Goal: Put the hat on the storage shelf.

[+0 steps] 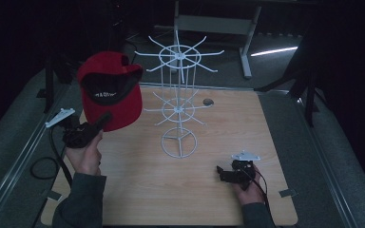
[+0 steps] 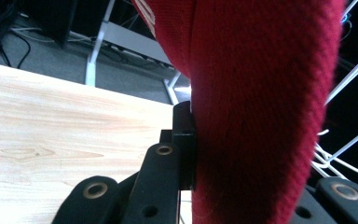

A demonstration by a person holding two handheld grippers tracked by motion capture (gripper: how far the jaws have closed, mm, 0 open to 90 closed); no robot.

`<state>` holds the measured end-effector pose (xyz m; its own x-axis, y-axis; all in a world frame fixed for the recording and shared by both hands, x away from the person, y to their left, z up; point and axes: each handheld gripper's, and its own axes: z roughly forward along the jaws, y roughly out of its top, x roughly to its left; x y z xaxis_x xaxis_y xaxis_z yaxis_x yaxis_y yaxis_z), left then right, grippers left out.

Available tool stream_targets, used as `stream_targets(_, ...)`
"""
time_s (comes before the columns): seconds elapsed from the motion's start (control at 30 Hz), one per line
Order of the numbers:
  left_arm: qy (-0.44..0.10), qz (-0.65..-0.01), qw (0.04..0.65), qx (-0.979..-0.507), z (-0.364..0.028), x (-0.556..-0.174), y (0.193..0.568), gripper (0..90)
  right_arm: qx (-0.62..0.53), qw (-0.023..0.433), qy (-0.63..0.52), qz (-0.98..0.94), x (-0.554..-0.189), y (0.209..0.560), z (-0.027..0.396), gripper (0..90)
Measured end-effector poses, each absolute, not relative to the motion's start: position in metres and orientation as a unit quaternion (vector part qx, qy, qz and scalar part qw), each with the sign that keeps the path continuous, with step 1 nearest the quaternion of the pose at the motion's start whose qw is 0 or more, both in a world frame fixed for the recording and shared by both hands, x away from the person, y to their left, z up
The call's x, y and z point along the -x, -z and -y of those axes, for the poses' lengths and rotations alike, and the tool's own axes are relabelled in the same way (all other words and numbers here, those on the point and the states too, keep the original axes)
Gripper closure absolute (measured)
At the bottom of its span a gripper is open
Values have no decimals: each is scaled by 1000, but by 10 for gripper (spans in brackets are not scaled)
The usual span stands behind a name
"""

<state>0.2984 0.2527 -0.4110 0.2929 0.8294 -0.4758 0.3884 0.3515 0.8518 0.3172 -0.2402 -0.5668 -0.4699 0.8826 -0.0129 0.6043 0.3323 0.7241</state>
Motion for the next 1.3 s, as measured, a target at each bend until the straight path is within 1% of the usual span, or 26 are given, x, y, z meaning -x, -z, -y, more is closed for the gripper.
stream_targets(0.7, -211, -541, 615, -533, -254, -291, 398, 842, -471, 207, -334, -790, -317, 567, 240, 134)
stream_targets(1.3, -208, -528, 628, -533, -252, -289, 385, 842, -471, 207, -335, -789, -317, 567, 240, 134)
